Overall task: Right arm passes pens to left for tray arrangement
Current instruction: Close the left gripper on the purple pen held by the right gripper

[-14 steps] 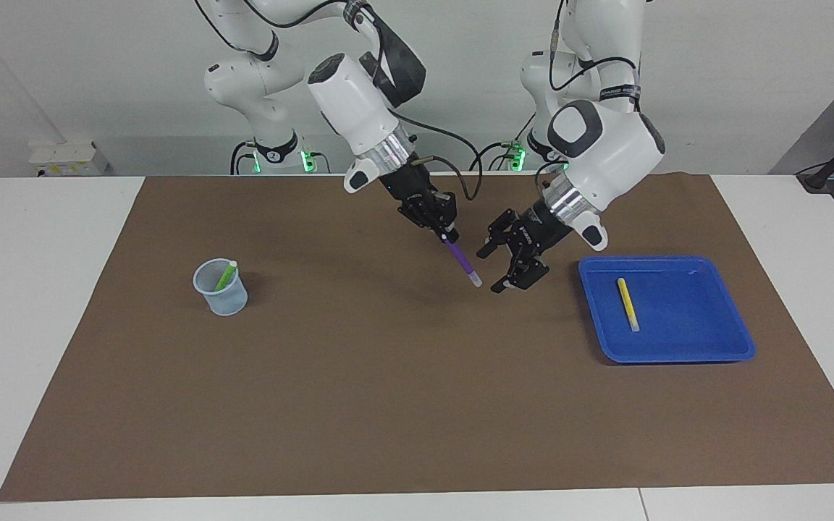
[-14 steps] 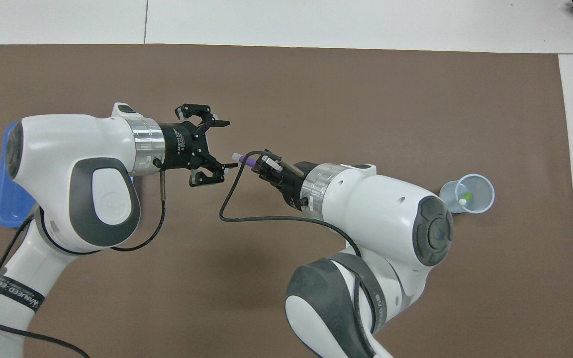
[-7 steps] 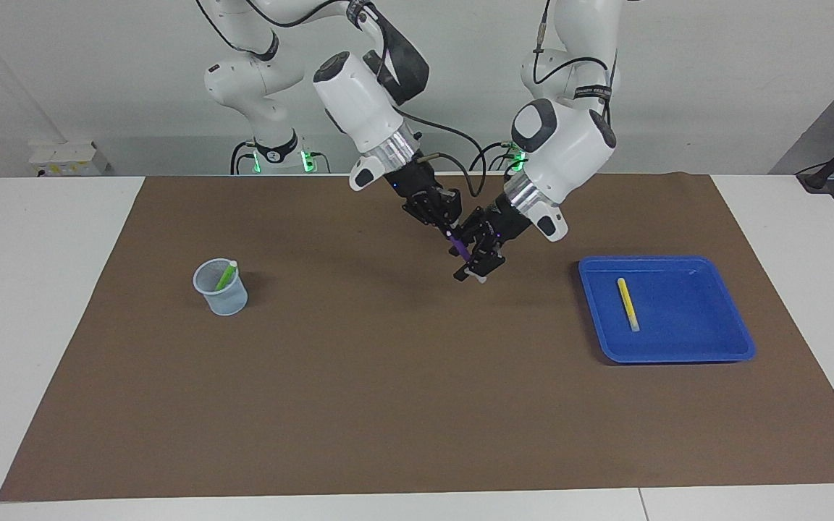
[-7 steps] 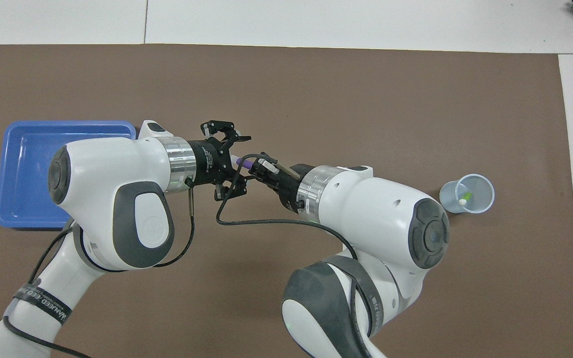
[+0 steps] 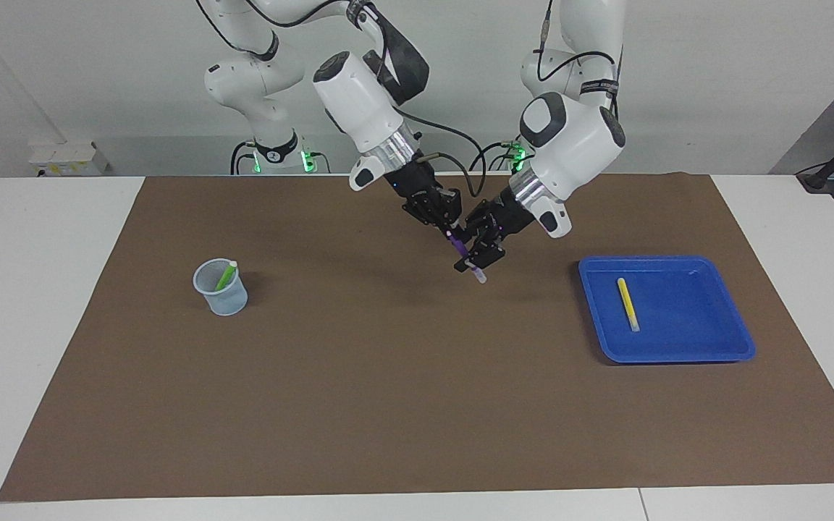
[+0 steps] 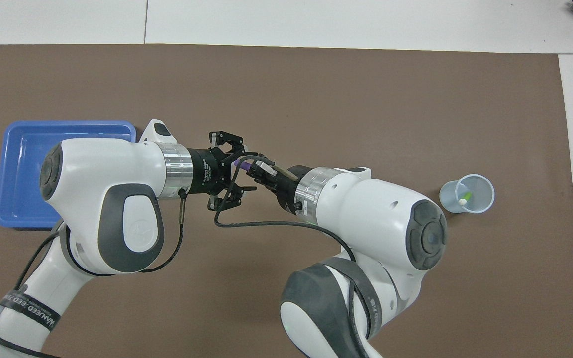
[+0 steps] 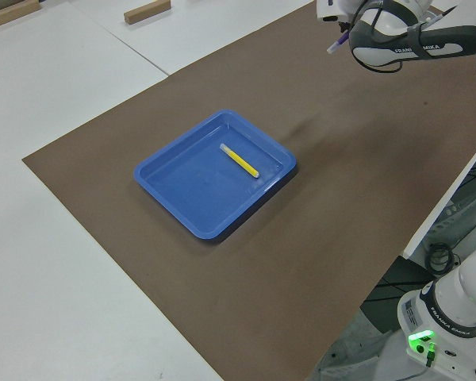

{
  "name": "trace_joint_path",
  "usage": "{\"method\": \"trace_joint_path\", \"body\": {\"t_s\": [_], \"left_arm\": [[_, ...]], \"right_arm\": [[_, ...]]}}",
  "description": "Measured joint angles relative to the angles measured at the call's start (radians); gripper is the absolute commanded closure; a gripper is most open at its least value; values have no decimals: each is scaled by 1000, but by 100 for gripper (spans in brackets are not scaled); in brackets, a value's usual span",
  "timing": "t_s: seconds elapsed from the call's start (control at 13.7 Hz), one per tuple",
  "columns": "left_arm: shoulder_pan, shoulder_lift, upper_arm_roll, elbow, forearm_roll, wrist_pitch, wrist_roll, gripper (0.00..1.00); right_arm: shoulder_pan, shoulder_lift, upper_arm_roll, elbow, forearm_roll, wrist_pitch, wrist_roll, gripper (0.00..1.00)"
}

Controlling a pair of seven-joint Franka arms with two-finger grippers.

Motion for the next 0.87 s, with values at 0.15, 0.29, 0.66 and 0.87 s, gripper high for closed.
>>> {"method": "trace_joint_path", "body": {"t_s": [0.15, 0.29, 0.66, 0.87], "left_arm": [[1, 0, 3, 1, 0, -11, 4, 44], [7, 0, 4, 6, 0, -29, 4, 64], [26, -1, 5, 14, 1, -50, 15, 100], [27, -1, 6, 15, 1, -55, 19, 100]], "right_arm": [[0, 0, 0, 0, 0, 0, 0, 100], [0, 0, 0, 0, 0, 0, 0, 100], [0, 0, -1, -1, 0, 0, 0, 100], [-1, 1, -2, -1, 0, -2, 0, 100]]}}
